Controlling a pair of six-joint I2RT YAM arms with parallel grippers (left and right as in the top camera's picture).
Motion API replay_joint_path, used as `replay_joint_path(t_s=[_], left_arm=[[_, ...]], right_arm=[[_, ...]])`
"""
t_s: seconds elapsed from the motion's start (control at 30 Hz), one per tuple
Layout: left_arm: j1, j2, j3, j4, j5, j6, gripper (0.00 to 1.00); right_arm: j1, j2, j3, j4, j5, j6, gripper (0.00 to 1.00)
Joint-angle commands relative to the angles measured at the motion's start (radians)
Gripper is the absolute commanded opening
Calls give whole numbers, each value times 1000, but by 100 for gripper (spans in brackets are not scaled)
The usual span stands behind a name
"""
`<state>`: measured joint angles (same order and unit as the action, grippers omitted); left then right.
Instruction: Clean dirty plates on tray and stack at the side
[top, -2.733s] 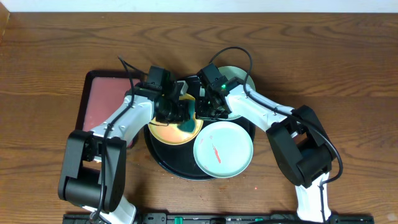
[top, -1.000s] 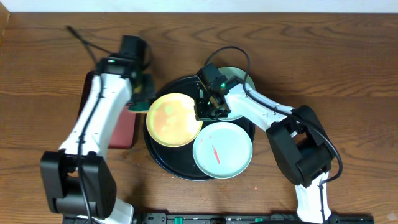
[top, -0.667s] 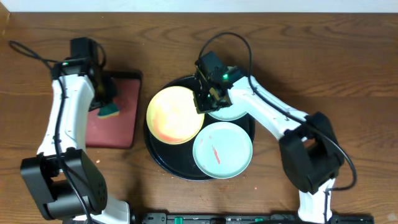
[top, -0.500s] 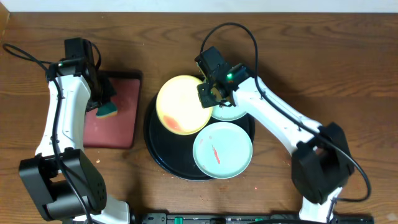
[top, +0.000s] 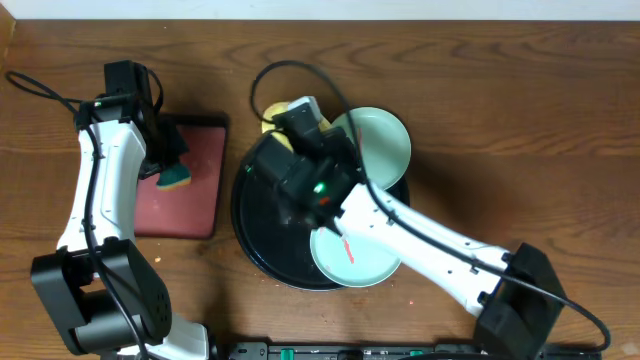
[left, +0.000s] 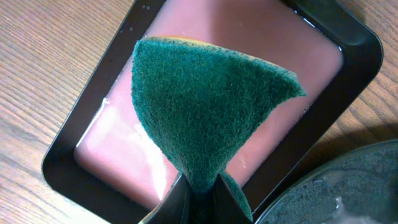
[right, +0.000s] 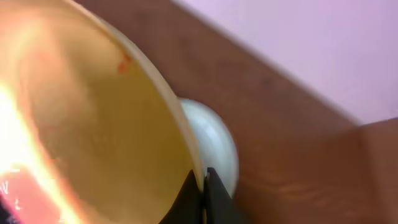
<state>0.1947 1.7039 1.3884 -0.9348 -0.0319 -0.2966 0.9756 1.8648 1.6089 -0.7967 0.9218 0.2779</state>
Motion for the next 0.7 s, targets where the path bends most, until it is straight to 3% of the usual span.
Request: replay_joint_path(t_s=[0.0,0.43,0.67], left_arm=[[0,-9,7,2,-2,-20,7],[0,-9,7,27,-2,-20,8],[0,-8,7,23,-2,-20,8]], right_arm=[[36,-22,22,45,287,-77,1],[76,-22,22,108,381,-162,1],[69,-22,22,43,167,-82,1]])
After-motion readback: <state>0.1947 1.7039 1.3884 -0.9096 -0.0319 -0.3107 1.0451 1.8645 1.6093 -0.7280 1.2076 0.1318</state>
